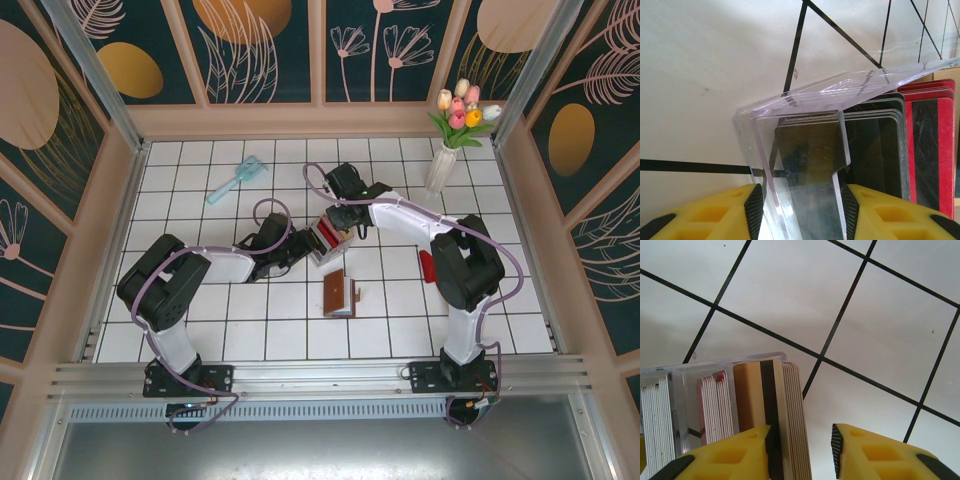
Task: Put the credit cards into the card holder
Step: Pick up the credit card from the storage box.
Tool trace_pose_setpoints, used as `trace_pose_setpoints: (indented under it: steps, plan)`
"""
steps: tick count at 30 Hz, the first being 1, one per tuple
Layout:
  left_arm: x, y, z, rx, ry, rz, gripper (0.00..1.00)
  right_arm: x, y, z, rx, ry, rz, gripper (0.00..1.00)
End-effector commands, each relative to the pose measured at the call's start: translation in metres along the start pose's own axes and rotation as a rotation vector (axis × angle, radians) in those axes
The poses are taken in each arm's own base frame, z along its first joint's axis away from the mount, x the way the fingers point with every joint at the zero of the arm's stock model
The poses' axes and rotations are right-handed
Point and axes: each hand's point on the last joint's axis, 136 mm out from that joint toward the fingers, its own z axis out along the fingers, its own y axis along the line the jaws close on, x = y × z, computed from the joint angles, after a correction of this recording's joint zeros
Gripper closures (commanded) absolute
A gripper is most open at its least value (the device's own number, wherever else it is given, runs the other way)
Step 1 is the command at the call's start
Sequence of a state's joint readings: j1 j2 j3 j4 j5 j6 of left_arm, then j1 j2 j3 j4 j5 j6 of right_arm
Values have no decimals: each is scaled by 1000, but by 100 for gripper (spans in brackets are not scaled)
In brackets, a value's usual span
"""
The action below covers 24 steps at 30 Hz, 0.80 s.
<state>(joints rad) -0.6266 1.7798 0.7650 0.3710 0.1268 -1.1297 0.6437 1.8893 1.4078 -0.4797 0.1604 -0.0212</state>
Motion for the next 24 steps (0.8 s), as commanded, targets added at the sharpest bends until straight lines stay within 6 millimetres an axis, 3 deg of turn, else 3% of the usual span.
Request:
trace_pose_setpoints:
  steps: [1,5,7,17,24]
  plan:
    - [8,26,4,-73,22,-6,52,-12,-17,-17,65,-23,-4,63]
    - [9,26,4,-74,23,-6,52,-12,-16,-18,58,-26,-2,67]
    - [9,26,4,-74,25,-5,52,-13,-15,-18,55,-27,-3,74]
    - [9,27,3,-80,26,-4,52,-12,-10,-19,23,-24,-2,81]
    - [8,24,3,-74,23,-2,52,-27,-1,-42,-47,-79,25,95]
